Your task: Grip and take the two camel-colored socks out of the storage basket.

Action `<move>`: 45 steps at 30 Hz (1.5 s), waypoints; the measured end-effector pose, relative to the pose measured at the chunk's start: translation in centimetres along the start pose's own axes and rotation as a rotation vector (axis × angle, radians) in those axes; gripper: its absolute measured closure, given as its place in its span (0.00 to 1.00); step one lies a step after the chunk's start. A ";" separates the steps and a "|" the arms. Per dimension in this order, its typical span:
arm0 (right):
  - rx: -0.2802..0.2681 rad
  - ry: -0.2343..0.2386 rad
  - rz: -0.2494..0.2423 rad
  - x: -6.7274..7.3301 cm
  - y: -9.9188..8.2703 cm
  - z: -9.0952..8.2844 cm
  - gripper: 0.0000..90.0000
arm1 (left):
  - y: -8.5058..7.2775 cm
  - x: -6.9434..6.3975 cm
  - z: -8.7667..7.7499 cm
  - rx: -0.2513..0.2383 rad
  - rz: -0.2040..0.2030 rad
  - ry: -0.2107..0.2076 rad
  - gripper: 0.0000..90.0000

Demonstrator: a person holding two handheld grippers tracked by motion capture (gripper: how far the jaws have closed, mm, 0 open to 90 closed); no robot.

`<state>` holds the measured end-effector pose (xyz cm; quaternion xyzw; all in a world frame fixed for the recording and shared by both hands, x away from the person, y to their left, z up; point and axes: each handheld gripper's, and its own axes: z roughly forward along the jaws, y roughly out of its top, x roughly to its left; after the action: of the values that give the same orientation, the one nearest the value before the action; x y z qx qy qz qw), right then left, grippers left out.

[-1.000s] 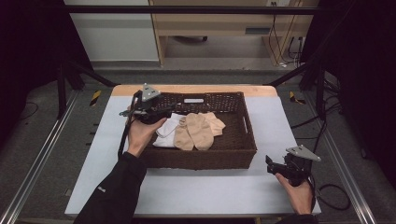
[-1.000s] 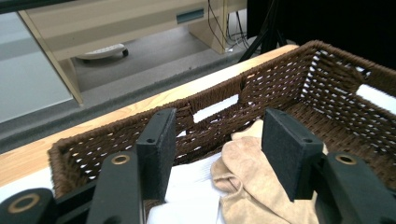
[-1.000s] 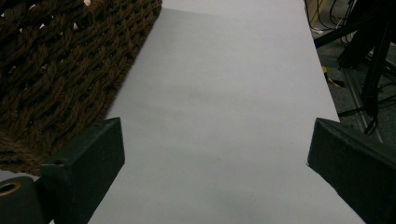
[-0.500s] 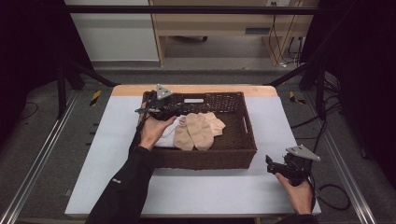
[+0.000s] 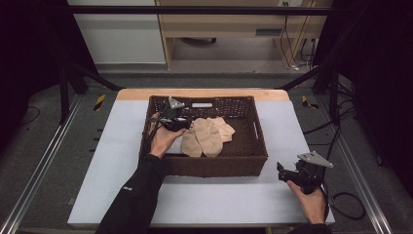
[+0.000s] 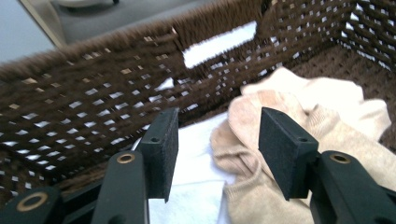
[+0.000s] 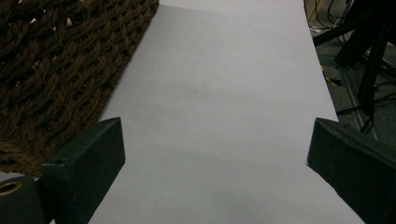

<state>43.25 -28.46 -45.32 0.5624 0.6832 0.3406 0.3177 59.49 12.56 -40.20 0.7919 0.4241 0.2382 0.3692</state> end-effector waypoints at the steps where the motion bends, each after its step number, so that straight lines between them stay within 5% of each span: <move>1: 0.001 0.000 0.001 0.0 0.0 0.0 0.05 | 0.0 0.0 0.0 0.000 0.000 0.000 0.53; 23: 0.003 -0.011 -0.006 0.1 0.0 0.2 0.05 | -1.2 -0.2 2.0 0.162 0.051 -0.034 0.57; 33: 0.007 -0.012 -0.005 0.0 0.0 0.2 0.05 | -1.5 -0.3 2.6 0.209 0.065 -0.095 0.62; 37: 0.008 -0.013 -0.002 0.0 0.0 0.2 0.05 | -1.6 -0.6 2.6 0.232 0.096 -0.113 0.66; 45: 0.010 -0.016 -0.005 0.0 -0.1 0.2 0.06 | -1.5 -0.9 2.6 0.281 0.093 -0.128 0.83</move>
<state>43.36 -28.43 -45.46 0.5649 0.6836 0.3320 0.3214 60.02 11.38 -43.03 0.8682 0.3917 0.1424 0.2694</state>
